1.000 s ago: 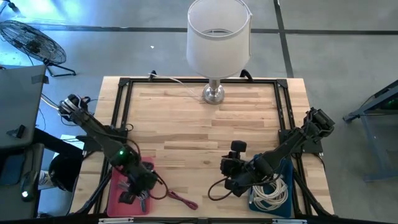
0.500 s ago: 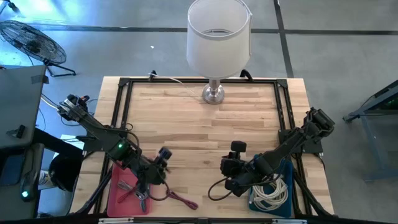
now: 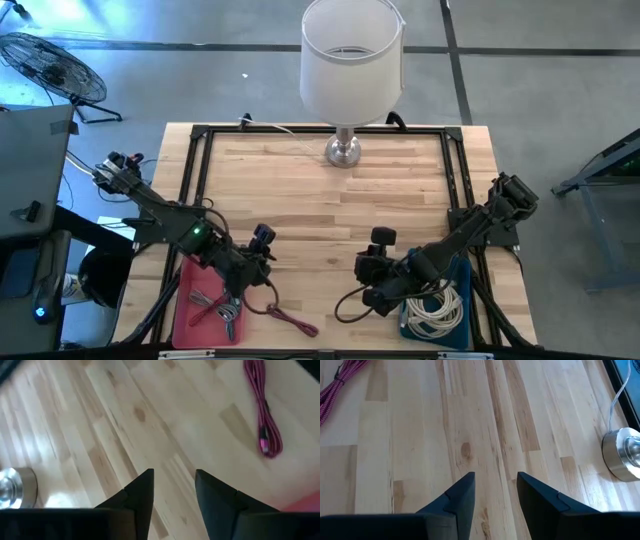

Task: Pick & Place USB Port
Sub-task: Put the bottom red USB cable into the pink bin

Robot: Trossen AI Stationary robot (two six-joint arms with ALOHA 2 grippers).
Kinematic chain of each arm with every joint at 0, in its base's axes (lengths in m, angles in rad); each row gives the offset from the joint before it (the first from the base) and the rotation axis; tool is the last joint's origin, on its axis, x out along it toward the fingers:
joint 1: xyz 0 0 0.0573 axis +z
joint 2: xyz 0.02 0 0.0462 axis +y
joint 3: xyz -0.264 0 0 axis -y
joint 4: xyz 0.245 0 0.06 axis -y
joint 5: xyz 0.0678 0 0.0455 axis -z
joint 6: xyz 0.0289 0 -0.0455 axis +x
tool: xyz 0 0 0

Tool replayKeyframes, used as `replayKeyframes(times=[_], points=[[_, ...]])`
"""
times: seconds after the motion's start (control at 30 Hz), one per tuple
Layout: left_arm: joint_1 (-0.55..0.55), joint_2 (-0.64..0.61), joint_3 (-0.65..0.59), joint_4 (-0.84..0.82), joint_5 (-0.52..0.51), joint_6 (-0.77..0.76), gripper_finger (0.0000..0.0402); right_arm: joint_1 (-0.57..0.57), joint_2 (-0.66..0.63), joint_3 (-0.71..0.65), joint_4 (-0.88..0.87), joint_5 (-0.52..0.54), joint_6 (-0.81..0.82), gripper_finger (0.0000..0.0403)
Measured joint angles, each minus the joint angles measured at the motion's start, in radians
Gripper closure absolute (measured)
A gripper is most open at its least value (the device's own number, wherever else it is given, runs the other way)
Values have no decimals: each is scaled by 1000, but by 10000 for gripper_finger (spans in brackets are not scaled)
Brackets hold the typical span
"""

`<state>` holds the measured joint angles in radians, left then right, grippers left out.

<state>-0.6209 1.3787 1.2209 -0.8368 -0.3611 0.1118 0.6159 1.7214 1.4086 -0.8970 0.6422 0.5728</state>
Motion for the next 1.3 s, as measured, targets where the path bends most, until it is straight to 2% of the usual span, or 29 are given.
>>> replayKeyframes(times=[0.5,0.9,0.97,1.13,1.3], points=[[-1,124,-1,-86,-54,48,238,0,0,0,9,-2,2,265],[-2,130,-1,-87,-94,11,237,0,0,0,11,-6,3,265],[-1,130,-1,-88,-52,-21,237,0,0,0,12,-6,3,265],[-2,130,-1,-71,158,-57,238,0,0,0,12,-6,7,265],[-2,130,-1,2,225,-44,238,0,0,0,15,-6,6,265]])
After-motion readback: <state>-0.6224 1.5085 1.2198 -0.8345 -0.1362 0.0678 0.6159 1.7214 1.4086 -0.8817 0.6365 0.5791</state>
